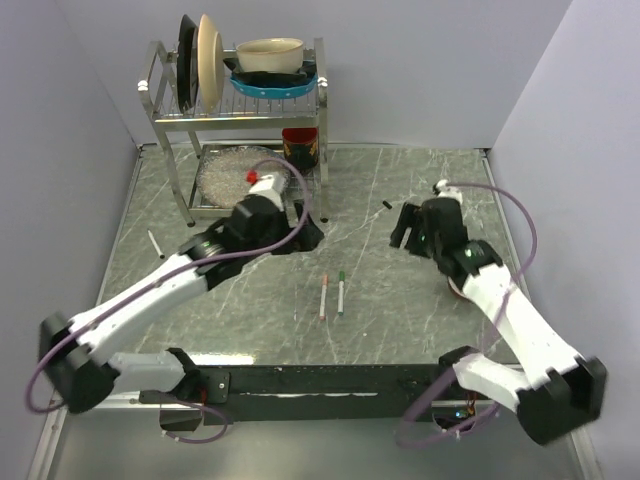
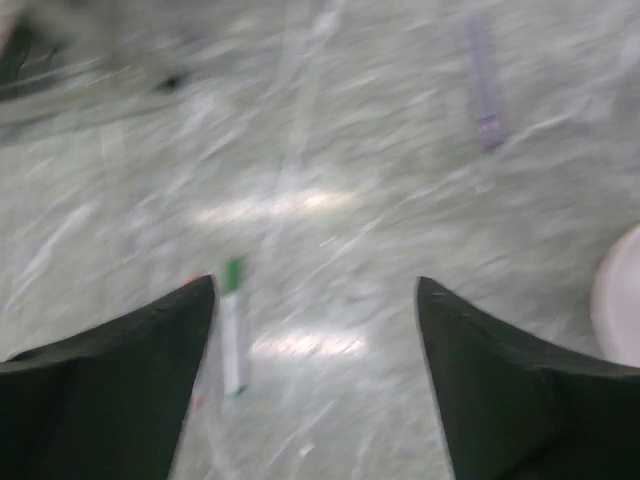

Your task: Insert the pens into the pen caps

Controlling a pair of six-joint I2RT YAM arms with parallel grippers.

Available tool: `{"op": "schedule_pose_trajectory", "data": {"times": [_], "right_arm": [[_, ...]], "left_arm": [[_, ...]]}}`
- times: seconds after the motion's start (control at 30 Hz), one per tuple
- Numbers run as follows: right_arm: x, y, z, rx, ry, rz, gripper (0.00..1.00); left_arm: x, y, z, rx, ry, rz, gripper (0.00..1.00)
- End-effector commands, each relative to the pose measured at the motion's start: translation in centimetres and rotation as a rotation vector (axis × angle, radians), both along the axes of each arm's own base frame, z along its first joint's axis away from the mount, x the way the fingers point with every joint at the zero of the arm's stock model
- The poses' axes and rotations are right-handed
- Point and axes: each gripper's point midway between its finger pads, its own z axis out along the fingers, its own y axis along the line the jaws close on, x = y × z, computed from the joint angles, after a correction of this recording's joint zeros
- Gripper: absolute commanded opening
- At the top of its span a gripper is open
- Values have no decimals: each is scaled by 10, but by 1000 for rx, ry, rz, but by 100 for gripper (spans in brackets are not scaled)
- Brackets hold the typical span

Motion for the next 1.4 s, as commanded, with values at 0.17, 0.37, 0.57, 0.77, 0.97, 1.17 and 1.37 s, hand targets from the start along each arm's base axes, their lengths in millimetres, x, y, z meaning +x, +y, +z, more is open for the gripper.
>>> {"op": "schedule_pose_trajectory", "data": {"times": [0.17, 0.37, 0.57, 0.77, 0.97, 1.17, 1.37], "right_arm": [[98, -56, -66, -96, 239, -53, 64], [148, -76, -94, -177, 346, -94, 61], [186, -87, -126, -158, 409, -126, 60], [189, -81, -155, -137, 472, -107, 54], [167, -80, -163, -133, 499, -118, 37], [149, -77, -163, -105, 517, -132, 3], [133, -68, -148, -38, 486, -136, 0]], "left_arm": [[-39, 67, 22, 112, -174, -20, 99], [-46, 88, 21, 131, -292, -9, 99], [-47, 91, 25, 74, -335, 13, 100], [-47, 86, 32, 48, -342, 9, 100], [-52, 77, 26, 13, -324, -35, 97], [-61, 69, 29, -44, -285, -72, 94], [-68, 62, 43, -119, -246, -85, 92]]}}
